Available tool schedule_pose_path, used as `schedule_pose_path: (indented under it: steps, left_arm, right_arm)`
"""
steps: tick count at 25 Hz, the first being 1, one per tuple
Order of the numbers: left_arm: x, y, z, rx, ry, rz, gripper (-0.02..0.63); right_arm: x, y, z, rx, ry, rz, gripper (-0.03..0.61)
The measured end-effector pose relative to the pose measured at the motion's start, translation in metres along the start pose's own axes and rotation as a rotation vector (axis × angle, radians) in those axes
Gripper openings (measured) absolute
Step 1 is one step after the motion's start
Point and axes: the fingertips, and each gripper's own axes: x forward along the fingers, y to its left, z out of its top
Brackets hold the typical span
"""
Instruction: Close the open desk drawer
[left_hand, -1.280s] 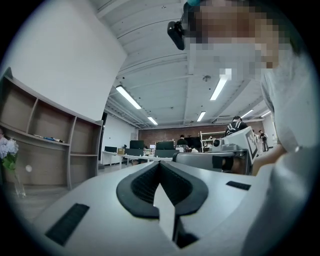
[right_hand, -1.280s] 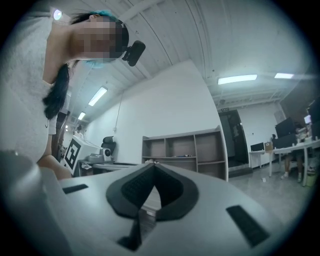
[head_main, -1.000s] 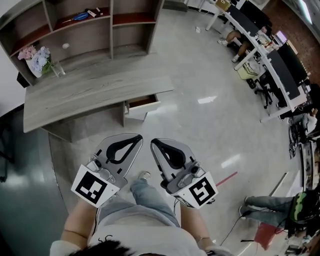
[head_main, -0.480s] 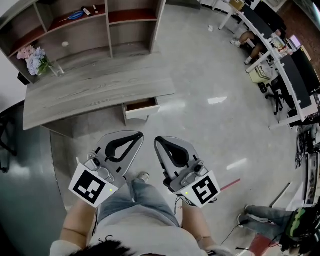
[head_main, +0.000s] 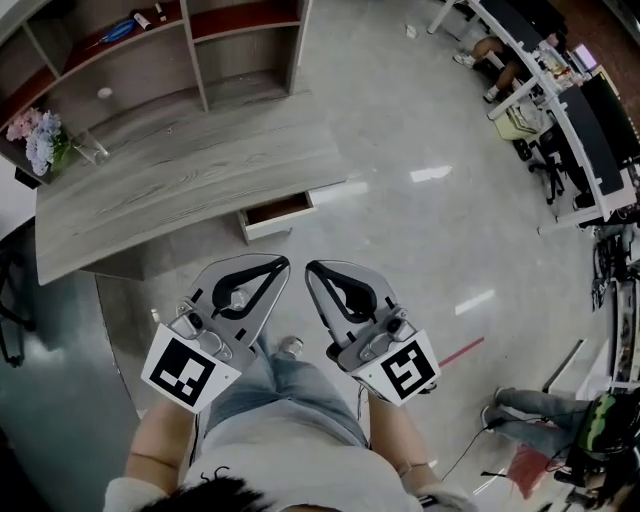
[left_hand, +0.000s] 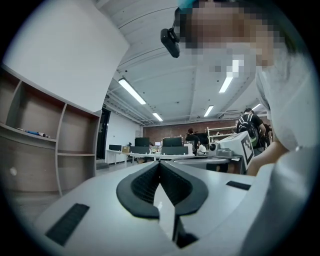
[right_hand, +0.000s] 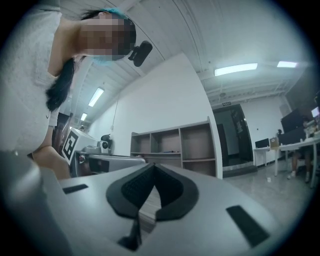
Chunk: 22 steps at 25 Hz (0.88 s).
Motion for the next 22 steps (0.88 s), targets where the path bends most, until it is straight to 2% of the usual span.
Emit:
schedule_pose_path:
  steps: [4, 11, 17, 22]
  left_arm:
    - [0.015, 0.024, -0.001, 0.017, 0.005, -0.055, 0.011]
    - [0.034, 0.063, -0.015, 0.012, 0.004, -0.112, 0.011]
    - [0.042, 0.082, -0.042, -0.019, -0.016, -0.117, 0.011]
    - [0.040, 0.075, -0.087, -0.052, -0.042, -0.141, 0.011]
  right_arm:
    - [0.025, -0.020, -0.007, -0.021, 0.012, -0.031, 0.009]
    - [0.059, -0.052, -0.042, 0.033, 0.040, -0.083, 0.008]
    - [0.073, -0.070, -0.093, 0.076, 0.075, -0.097, 0.009]
    - [0.069, -0.075, -0.160, 0.076, 0.117, -0.107, 0.009]
